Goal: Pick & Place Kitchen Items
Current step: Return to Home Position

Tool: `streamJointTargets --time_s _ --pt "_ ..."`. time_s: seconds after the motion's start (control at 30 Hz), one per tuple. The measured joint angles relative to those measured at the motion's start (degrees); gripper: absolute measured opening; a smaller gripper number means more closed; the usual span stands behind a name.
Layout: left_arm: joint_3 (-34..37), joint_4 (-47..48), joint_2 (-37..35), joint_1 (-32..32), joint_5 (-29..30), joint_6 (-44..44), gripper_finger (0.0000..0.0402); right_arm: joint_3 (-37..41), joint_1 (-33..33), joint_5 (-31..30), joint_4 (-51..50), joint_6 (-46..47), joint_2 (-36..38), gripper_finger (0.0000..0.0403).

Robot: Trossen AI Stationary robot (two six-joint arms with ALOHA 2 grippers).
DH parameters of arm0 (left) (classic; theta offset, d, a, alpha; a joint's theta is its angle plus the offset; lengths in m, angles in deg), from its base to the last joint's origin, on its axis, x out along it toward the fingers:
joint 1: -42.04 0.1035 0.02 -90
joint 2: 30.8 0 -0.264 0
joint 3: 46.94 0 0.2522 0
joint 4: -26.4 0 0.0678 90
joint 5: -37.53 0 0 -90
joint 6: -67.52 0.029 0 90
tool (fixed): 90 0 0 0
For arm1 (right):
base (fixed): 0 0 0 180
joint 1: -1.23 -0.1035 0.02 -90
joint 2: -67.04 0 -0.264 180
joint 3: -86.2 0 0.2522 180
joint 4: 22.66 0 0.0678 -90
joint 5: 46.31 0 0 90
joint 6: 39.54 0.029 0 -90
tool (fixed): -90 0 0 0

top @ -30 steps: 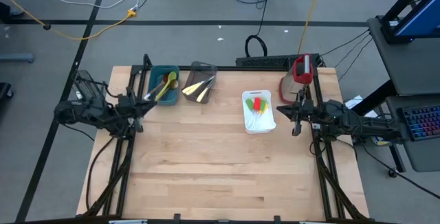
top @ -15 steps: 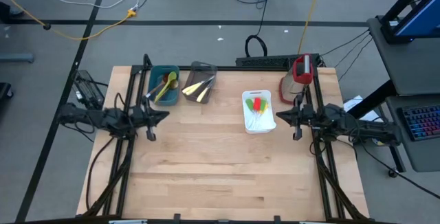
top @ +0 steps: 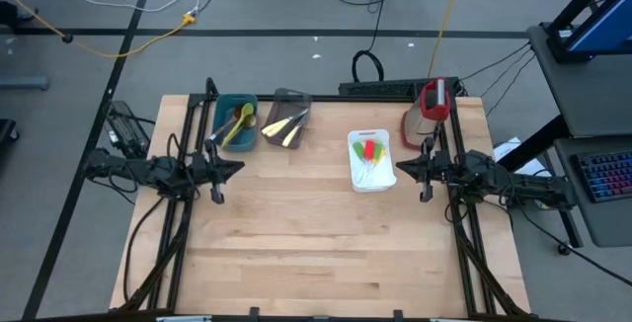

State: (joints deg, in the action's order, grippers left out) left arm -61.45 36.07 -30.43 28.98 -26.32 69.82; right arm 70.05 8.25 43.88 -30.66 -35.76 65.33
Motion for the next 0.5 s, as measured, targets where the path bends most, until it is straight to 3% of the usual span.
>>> streamJointTargets --time_s 0.5 --pt "0.0 -0.4 0.0 0.0 0.0 0.3 0.0021 0.1 0.0 -0.1 0.0 0.0 -0.3 0.0008"
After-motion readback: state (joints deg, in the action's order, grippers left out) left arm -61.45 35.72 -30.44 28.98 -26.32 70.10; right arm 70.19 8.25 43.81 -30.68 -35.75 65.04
